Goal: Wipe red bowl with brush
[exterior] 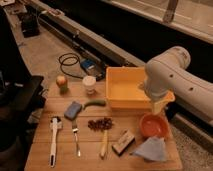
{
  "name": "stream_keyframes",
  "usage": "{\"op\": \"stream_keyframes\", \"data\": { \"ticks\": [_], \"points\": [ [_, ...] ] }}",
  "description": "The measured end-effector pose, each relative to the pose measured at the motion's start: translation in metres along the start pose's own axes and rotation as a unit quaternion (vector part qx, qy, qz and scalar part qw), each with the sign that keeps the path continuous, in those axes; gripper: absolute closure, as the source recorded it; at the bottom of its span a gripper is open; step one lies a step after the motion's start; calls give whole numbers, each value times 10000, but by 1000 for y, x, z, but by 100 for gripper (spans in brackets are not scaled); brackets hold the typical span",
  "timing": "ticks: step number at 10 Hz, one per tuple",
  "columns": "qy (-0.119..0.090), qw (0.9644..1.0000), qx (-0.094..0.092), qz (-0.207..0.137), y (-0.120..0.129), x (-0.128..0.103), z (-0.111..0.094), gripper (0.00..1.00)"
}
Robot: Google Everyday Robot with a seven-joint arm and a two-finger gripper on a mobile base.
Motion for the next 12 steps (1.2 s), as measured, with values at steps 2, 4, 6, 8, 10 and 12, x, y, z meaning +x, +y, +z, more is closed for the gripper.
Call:
{"op": "stream_keyframes", "data": {
  "ticks": [2, 4, 6, 8, 10, 12],
  "points": [
    [86, 9989, 90, -444, -17, -15, 3, 20],
    [80, 9959, 227, -877, -37, -49, 2, 20],
    [50, 9903, 408, -1327, -58, -95, -1, 20],
    [-53, 9830, 620, -1728, -77, -140, -4, 20],
    [-163, 9795, 732, -1872, -85, -161, -7, 20],
    [-163, 9796, 723, -1867, -84, -160, -6, 20]
  ]
}}
